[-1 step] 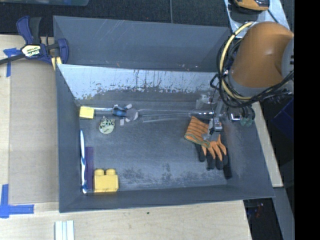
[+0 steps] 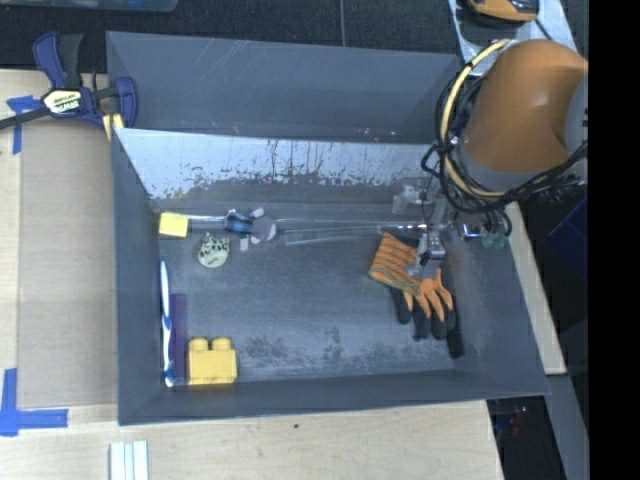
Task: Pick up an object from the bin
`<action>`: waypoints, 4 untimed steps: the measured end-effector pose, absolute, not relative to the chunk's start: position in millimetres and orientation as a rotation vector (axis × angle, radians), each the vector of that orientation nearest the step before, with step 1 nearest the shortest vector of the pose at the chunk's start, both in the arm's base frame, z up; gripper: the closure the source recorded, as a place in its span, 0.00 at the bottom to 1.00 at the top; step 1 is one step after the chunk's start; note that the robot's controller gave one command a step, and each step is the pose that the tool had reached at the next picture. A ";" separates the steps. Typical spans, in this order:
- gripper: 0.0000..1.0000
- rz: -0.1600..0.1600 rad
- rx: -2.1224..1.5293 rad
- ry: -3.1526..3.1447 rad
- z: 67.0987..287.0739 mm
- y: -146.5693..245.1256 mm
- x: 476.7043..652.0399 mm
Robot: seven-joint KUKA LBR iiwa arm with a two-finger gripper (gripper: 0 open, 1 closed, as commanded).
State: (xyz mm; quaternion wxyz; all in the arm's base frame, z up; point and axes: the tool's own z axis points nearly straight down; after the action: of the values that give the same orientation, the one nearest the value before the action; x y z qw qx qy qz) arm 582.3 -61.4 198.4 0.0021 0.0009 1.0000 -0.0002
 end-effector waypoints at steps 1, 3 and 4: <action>0.00 0.000 0.178 3.129 132.8 -95.5 599.4; 0.00 0.013 0.550 3.087 70.8 -152.0 615.5; 0.00 0.000 0.107 3.122 71.4 -151.2 607.2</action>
Offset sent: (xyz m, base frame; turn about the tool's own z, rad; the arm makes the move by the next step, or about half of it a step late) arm 0.0122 -0.0765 -0.1284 0.0638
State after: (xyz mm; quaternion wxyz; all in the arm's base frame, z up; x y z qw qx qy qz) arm 607.2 -151.2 71.4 0.0087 0.0343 0.9994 0.0000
